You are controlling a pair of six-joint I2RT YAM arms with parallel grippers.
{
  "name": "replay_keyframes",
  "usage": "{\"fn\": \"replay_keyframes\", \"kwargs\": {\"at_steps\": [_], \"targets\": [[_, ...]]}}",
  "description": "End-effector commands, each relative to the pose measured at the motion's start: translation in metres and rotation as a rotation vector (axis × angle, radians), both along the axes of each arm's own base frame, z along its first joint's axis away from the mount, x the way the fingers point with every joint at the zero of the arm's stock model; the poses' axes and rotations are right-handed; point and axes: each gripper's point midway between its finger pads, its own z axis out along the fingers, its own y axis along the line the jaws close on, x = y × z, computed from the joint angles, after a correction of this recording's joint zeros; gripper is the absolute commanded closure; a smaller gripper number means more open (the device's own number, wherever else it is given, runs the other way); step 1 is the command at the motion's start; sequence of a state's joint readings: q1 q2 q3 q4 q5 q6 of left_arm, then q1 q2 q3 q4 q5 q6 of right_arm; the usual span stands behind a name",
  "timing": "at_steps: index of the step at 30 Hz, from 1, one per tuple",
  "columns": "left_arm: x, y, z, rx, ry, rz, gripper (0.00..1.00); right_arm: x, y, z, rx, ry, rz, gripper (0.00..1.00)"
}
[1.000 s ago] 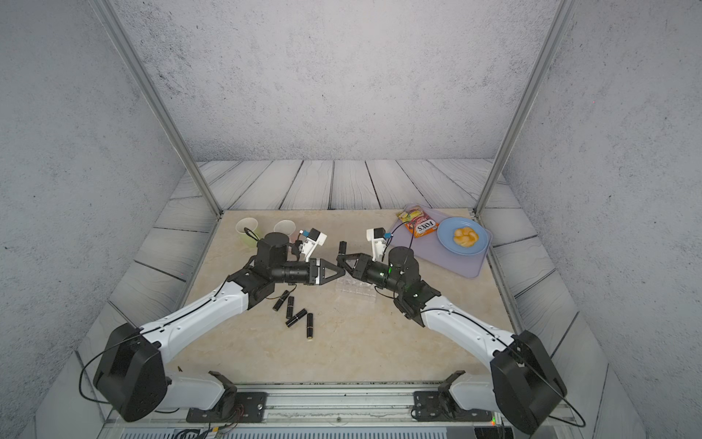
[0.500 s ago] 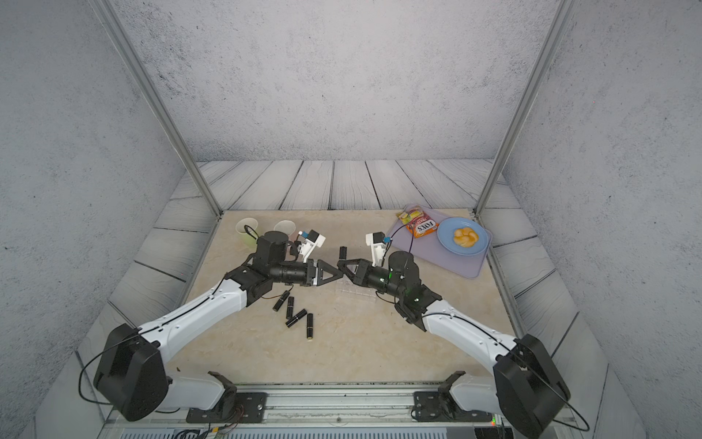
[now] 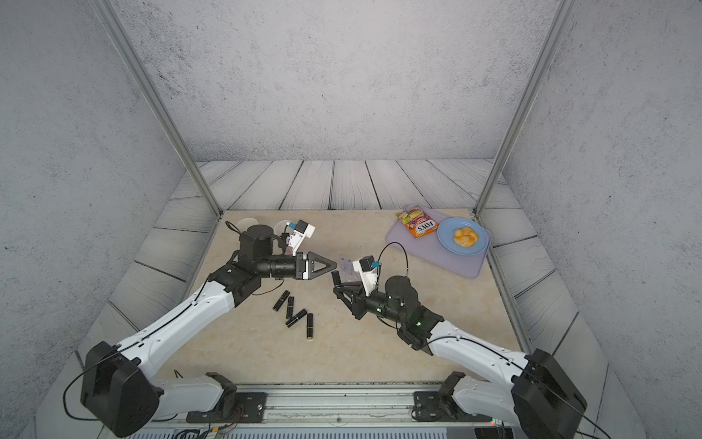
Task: Arrange the lipsticks in the organizer
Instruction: Pick up the lipstick at the center of the board.
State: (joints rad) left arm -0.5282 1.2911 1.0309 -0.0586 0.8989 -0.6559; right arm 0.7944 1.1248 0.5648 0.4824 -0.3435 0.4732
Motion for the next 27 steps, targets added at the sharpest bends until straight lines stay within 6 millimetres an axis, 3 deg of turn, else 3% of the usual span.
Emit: {"fn": "replay_keyframes", "kwargs": {"at_steps": [1,4,9,17,27], "targets": [[-0.002,0.003,-0.011,0.073,-0.042,-0.002,0.41,0.007,0.000,0.012,-0.003,-0.079,-0.030,0.91],[-0.003,0.002,-0.024,0.101,-0.024,-0.005,0.44,0.006,0.003,0.014,0.007,-0.064,-0.028,0.91],[-0.012,-0.003,-0.023,0.103,-0.041,-0.029,0.51,0.010,0.004,0.012,0.020,-0.027,-0.049,0.92],[-0.014,-0.009,-0.032,0.125,-0.059,-0.037,0.72,0.014,0.013,0.031,0.103,0.021,-0.051,0.90],[-0.006,-0.010,-0.035,0.149,-0.067,-0.014,0.63,0.013,0.016,0.029,0.083,0.033,-0.067,0.90]]}}
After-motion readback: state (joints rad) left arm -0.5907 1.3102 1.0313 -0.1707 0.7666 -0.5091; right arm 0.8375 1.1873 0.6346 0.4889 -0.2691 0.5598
